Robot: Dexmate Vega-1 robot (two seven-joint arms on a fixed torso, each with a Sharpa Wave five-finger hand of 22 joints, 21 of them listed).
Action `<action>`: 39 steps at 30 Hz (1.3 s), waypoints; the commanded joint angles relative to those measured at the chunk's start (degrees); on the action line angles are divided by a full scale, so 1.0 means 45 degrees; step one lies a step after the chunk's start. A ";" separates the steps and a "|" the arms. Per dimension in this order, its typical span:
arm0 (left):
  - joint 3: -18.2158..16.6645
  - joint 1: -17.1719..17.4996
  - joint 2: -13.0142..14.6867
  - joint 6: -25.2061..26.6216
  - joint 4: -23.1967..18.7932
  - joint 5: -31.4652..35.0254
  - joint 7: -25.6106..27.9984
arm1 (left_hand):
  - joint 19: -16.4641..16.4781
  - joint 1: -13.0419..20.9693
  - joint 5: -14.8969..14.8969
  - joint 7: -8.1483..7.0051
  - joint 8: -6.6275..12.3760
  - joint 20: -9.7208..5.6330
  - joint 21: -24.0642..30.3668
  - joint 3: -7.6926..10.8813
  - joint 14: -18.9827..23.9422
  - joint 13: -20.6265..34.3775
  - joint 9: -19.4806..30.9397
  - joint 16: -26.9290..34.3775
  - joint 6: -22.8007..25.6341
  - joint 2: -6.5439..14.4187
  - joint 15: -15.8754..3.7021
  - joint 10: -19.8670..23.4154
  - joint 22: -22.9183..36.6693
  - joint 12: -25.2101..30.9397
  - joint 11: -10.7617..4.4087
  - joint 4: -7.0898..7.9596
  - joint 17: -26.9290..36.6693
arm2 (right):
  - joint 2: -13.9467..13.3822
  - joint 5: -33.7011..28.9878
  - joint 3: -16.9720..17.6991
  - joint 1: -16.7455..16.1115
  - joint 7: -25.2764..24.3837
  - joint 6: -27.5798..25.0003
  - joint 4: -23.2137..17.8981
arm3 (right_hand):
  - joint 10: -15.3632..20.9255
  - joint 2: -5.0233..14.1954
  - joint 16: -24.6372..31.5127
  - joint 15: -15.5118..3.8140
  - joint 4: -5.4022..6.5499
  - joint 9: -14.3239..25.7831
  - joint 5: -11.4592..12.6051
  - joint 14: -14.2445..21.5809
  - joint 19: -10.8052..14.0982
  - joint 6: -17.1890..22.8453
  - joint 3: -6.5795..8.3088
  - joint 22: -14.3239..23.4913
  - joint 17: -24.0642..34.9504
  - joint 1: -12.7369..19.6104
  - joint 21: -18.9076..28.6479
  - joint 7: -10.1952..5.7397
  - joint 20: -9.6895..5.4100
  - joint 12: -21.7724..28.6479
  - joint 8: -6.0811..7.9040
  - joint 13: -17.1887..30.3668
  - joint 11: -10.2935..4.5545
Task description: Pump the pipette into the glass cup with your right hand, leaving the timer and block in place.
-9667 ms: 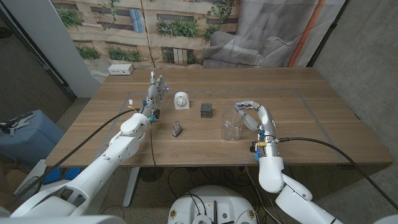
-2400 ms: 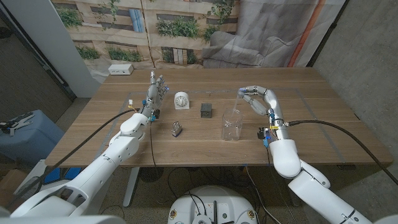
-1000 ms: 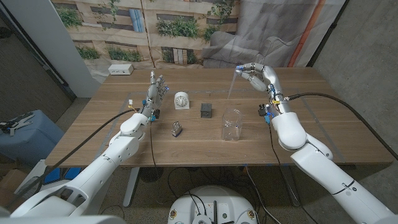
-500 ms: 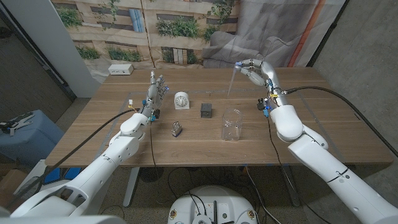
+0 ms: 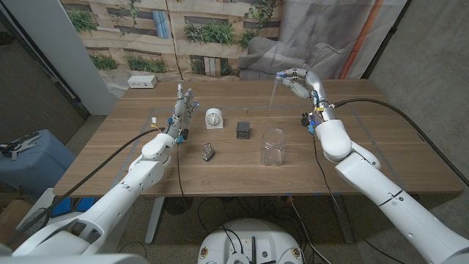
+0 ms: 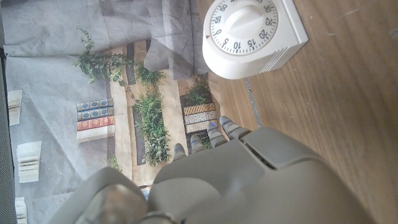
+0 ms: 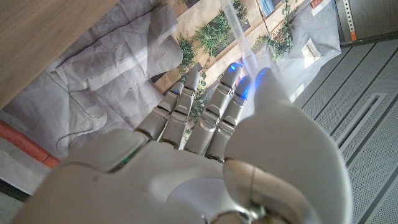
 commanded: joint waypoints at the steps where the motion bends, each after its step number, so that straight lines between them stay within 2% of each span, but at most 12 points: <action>1: 0.0002 0.0004 0.0000 0.0003 0.0001 -0.0001 0.0003 | -0.0084 -0.0015 0.0087 -0.0072 0.0075 -0.1139 0.0063 -0.0088 -0.0123 0.0070 0.0030 0.0073 -0.0039 0.0556 -0.1470 -0.0023 0.0027 0.0057 -0.0039 0.0000 0.0077 | 0.0317 -0.0057 -0.0657 0.1018 -0.0058 0.0036 0.1210 | -0.0048 0.0106 0.0077 -0.1876 -0.0032 0.0036 0.0044 0.0031 -0.0007 0.0131 -0.0005 0.0048 0.0035 -0.0002 0.0036 -0.0015 -0.0002 -0.0009 -0.0035 0.0043 0.0020; 18: 0.0002 0.0003 0.0000 0.0003 0.0002 0.0000 0.0004 | -0.0077 -0.0018 0.0086 -0.0072 0.0077 -0.1141 0.0067 -0.0089 -0.0127 0.0070 0.0030 0.0073 -0.0035 0.0556 -0.1465 -0.0032 0.0027 0.0054 -0.0044 0.0002 0.0077 | 0.0873 0.0061 -0.1160 0.1816 -0.0386 0.0491 0.2784 | -0.0067 0.0109 0.0073 -0.1866 -0.0054 0.0037 0.0052 0.0038 -0.0004 0.0139 -0.0006 0.0047 0.0042 0.0026 0.0039 -0.0018 -0.0025 -0.0027 -0.0054 0.0041 0.0017; 39: -0.0003 0.0004 0.0009 0.0013 -0.0010 -0.0005 0.0003 | -0.0080 -0.0013 0.0088 -0.0073 0.0075 -0.1147 0.0065 -0.0087 -0.0119 0.0070 0.0030 0.0076 -0.0038 0.0557 -0.1459 -0.0012 0.0027 0.0062 -0.0029 0.0000 0.0077 | 0.1412 0.0184 -0.1471 0.2150 -0.1080 0.0897 0.4521 | -0.0090 0.0122 0.0098 -0.1891 -0.0092 0.0040 0.0055 0.0068 -0.0006 0.0087 0.0001 0.0047 0.0070 0.0104 0.0039 -0.0079 -0.0036 -0.0045 -0.0101 0.0042 0.0011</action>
